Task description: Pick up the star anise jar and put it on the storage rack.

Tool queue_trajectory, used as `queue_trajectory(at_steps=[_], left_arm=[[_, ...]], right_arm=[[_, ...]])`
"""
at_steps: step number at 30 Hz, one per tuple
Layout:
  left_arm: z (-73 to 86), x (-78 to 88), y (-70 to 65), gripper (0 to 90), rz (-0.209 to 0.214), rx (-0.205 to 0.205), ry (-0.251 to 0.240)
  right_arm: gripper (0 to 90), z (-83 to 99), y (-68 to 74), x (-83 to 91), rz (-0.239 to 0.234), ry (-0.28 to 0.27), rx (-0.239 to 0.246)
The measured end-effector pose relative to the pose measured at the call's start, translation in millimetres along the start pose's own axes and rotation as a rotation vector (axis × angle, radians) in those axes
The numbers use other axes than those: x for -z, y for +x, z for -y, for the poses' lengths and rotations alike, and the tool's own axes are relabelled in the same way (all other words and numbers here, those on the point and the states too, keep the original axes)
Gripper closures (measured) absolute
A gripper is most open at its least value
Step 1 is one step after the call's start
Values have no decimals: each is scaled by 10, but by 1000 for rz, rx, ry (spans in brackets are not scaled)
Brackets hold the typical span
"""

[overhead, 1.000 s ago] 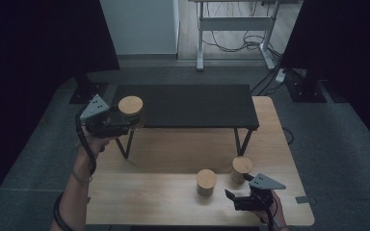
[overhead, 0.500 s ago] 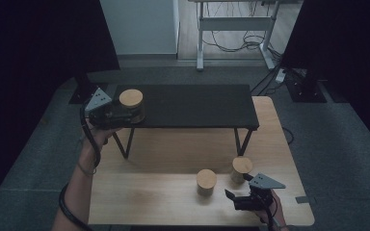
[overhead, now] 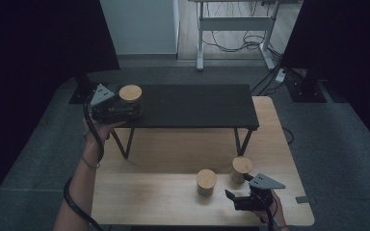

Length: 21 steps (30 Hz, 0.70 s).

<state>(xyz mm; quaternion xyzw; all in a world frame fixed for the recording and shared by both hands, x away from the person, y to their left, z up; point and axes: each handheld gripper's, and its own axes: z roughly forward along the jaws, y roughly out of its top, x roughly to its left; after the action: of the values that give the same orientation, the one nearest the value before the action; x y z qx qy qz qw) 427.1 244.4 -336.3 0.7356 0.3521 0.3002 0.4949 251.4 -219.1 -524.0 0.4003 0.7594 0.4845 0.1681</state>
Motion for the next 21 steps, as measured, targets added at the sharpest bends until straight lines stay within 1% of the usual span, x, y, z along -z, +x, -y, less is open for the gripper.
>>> queue_trajectory(at_steps=[2,5,11,16,21], left_arm=[[22,-15,5,258,-1,5,5],[43,-17,28,258,6,27,-3],[43,-8,34,258,4,28,1],[69,0,67,257,10,58,0],[62,6,50,250,-6,49,12]], right_arm=[[47,1,0,0,0,0,0],[47,1,-1,0,0,1,0],[47,2,6,-4,1,4,2],[47,0,14,-3,-2,4,5],[47,1,12,-5,-1,3,3]])
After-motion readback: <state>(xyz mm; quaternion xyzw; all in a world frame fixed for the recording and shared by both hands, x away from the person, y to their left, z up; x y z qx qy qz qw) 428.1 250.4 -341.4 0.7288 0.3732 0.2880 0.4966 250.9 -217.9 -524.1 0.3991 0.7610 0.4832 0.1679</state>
